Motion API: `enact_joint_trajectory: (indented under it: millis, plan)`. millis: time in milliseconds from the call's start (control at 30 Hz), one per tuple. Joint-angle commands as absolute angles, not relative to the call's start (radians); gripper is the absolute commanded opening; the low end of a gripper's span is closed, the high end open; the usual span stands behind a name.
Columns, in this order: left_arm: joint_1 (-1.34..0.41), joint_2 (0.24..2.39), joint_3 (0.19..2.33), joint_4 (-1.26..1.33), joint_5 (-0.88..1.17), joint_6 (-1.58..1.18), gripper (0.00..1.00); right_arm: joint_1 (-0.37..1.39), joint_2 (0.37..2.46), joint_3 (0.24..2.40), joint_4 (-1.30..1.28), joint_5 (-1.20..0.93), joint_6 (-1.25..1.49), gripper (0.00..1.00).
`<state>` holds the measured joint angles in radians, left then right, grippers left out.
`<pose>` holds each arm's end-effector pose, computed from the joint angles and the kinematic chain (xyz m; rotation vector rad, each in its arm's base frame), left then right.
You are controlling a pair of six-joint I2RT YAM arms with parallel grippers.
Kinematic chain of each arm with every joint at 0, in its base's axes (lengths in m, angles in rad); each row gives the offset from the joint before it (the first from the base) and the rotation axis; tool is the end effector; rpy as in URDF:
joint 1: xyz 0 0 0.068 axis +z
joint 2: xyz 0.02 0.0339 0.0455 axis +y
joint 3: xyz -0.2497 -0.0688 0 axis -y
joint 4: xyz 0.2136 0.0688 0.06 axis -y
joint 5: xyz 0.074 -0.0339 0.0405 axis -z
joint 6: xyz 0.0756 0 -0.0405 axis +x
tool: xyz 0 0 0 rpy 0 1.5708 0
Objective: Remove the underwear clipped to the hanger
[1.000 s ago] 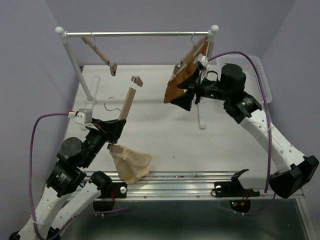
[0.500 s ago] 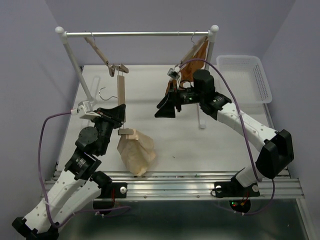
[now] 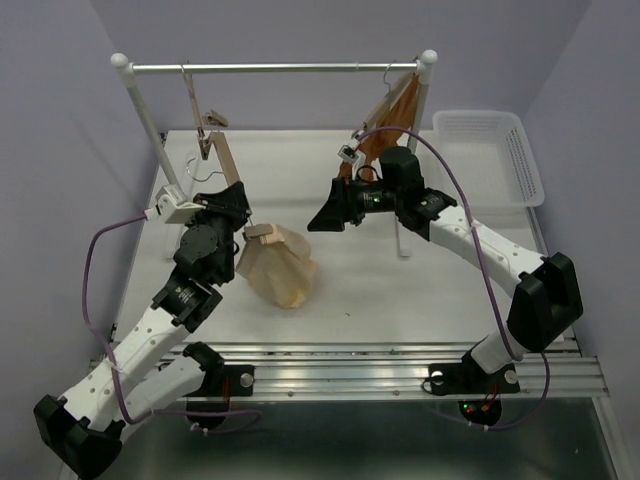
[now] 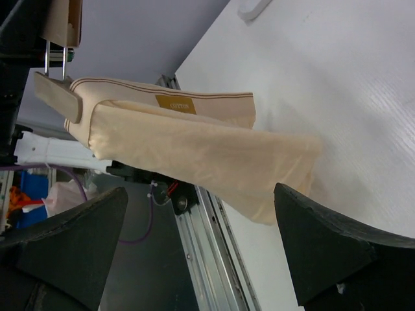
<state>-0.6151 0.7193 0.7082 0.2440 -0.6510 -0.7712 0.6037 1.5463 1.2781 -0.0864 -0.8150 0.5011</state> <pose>0.1709 -0.0647 0.3666 -0.6596 1.2621 -0.7185 0.2600 0.2461 0.3207 -0.7114 1.9908 1.4835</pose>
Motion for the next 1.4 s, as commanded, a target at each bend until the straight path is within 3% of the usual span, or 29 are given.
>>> enact_joint_trajectory:
  millis: [0,233,500,667,1067,1367]
  plan:
    - [-0.615,0.782,0.759,0.399,-0.799,-0.816,0.00,0.604,1.572,1.285,-0.072,-0.736,0.574,1.00]
    - [-0.615,0.890,0.834,0.393,-0.893,-0.862,0.00,0.604,1.554,1.171,0.302,-0.819,0.690,1.00]
    - [-0.620,0.931,0.857,0.403,-0.876,-0.884,0.00,0.604,1.580,1.175,0.374,-0.856,0.767,1.00]
    - [-0.620,0.953,0.874,0.413,-0.845,-0.855,0.00,0.604,1.594,1.108,0.747,-0.972,0.933,1.00]
    - [-0.624,0.911,0.830,0.476,-0.715,-0.859,0.00,0.626,1.646,1.189,0.654,-0.991,0.858,1.00]
    - [-0.627,0.900,0.799,0.489,-0.644,-0.891,0.00,0.635,1.690,1.223,0.751,-1.006,0.914,1.00]
